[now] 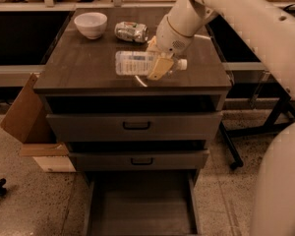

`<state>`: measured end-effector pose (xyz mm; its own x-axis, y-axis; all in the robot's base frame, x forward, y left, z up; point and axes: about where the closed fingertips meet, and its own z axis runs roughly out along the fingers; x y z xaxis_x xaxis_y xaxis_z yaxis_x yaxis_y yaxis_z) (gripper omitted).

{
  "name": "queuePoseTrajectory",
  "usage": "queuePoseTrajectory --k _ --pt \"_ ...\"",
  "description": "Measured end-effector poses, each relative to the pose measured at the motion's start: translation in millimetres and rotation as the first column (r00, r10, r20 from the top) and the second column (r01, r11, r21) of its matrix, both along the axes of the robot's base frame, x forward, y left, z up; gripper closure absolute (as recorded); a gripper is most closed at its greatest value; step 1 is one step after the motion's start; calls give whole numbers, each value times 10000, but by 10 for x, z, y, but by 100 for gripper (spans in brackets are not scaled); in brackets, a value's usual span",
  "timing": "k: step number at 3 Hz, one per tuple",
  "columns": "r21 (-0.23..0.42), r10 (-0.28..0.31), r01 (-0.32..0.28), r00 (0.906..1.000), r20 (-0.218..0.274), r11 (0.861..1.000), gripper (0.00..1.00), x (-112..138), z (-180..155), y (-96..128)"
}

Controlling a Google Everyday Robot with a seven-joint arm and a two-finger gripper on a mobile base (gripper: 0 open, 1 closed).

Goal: Place blue plastic bottle into bottom drawer

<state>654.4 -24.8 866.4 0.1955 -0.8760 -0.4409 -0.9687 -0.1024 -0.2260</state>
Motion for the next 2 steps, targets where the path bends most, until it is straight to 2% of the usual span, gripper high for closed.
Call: queuePoseTrajectory --k 1,2 --pt "-202 357 -358 9994 -34 9992 100 -295 -26 -89" --pt "-605 82 -102 9994 -330 9981 100 -995 -335 -262"
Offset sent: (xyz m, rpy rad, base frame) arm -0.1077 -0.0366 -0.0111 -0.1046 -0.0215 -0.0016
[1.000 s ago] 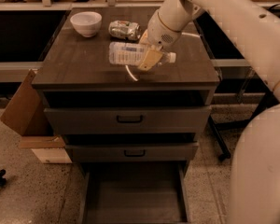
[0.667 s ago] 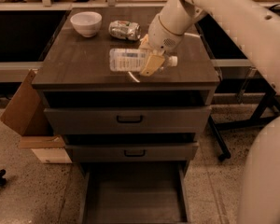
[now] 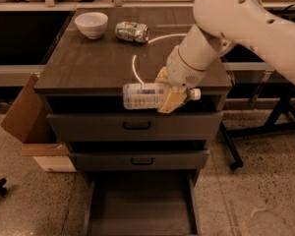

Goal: Place blue plastic bottle into bottom drawer

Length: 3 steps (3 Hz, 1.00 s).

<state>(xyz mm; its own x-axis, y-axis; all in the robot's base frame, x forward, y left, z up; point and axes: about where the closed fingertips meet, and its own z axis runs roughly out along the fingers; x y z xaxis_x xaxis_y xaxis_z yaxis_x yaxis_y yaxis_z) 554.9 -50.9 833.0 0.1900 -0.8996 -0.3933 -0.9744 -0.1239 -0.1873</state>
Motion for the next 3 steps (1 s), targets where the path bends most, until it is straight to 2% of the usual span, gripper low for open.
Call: queuePoseTrajectory --k 2,3 --pt "-141 -93 93 10000 27 9999 100 -71 -53 -69" --pt "-136 -353 351 9993 -157 9993 100 -279 -292 -149"
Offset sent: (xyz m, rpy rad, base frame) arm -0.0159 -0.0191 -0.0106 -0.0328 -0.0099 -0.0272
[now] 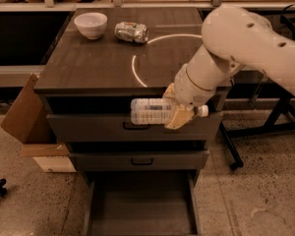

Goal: Place blue plastic bottle into bottom drawer

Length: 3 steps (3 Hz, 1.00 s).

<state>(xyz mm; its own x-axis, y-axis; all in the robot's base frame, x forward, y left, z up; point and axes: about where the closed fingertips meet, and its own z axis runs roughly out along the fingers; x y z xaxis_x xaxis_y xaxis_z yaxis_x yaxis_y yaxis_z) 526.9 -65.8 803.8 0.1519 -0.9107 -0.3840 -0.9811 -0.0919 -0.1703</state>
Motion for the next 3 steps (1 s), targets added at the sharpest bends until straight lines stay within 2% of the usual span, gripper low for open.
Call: queuePoseTrajectory --k 1,2,3 --pt "-152 -210 199 9967 -790 9997 100 -281 -368 -70" --pt "-58 -404 400 9883 -1473 9992 100 -574 -695 -110" --pt "577 -431 551 9806 -1912 9968 100 -793 -1055 -113"
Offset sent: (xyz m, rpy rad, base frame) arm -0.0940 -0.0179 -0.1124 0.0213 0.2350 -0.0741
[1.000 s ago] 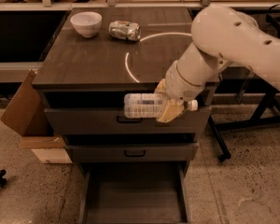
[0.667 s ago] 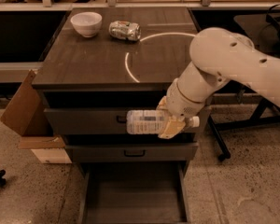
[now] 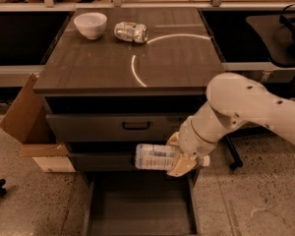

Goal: Place blue plastic bottle into bottom drawer

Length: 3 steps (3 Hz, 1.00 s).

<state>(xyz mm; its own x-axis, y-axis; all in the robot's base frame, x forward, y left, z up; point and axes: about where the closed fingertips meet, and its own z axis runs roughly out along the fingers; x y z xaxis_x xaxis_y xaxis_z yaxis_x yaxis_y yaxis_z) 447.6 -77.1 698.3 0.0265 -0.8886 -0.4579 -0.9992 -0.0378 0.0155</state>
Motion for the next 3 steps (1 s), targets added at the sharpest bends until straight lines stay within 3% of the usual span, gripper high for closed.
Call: queuePoseTrajectory --k 1,3 --pt "829 -144 154 9998 -126 9964 100 -97 -408 -14" --pt "912 -67 83 9998 -179 9958 100 -81 -666 -20"
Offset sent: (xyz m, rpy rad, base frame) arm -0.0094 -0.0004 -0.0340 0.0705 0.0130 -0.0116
